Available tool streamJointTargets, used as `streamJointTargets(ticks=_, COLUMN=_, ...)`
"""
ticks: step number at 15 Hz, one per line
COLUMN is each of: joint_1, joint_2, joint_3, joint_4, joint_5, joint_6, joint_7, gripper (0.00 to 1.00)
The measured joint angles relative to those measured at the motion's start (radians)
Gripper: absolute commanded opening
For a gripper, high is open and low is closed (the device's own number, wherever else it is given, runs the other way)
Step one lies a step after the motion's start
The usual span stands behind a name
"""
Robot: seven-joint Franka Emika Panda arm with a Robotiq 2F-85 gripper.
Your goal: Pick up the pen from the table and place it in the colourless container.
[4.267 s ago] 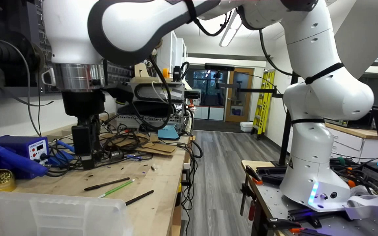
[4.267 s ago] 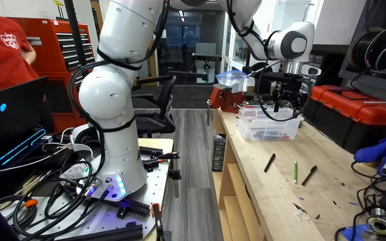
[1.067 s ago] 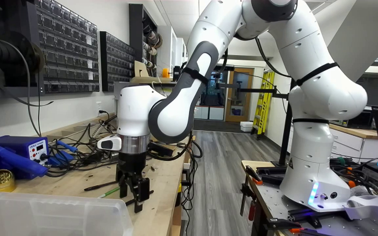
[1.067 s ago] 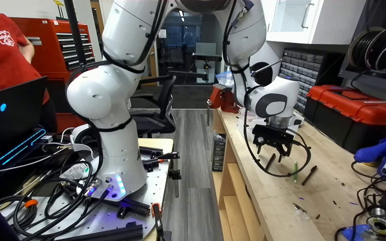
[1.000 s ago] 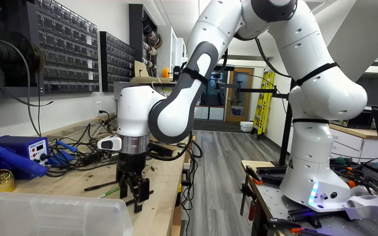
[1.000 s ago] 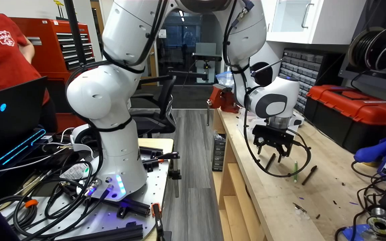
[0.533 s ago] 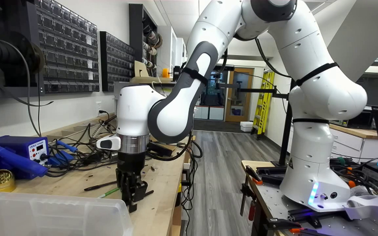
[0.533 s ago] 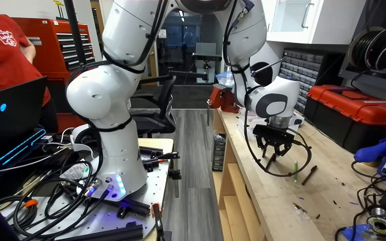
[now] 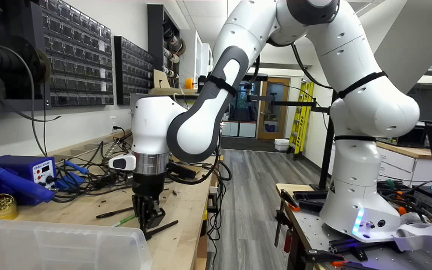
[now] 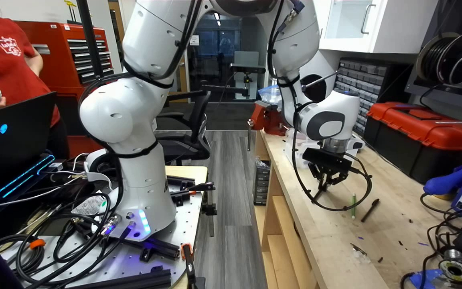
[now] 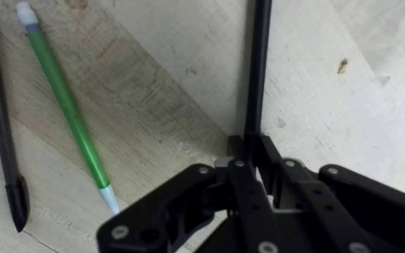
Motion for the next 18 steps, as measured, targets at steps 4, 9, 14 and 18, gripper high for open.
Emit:
streamJointTargets(ticks=4, joint_1=0.022, joint_2=-0.019, joint_3=0.000, joint_4=0.019, joint_5=0.014, joint_6=-0.039, joint_7=0.127, gripper=0.03)
streamJointTargets(ticks=9, joint_1=0.079, joint_2=-0.100, joint_3=-0.020, joint_4=0.062, joint_5=0.014, joint_6=-0.164, joint_7=0.309, gripper=0.03)
streamJointTargets(ticks=14, joint_1=0.130, joint_2=-0.193, joint_3=-0.053, joint_4=0.136, joint_5=0.006, joint_6=-0.317, joint_7=0.449, gripper=0.03)
streamJointTargets(ticks=18, joint_1=0.180, joint_2=-0.219, joint_3=-0.081, joint_4=0.239, joint_5=-0.036, joint_6=-0.424, joint_7=0.646, gripper=0.03)
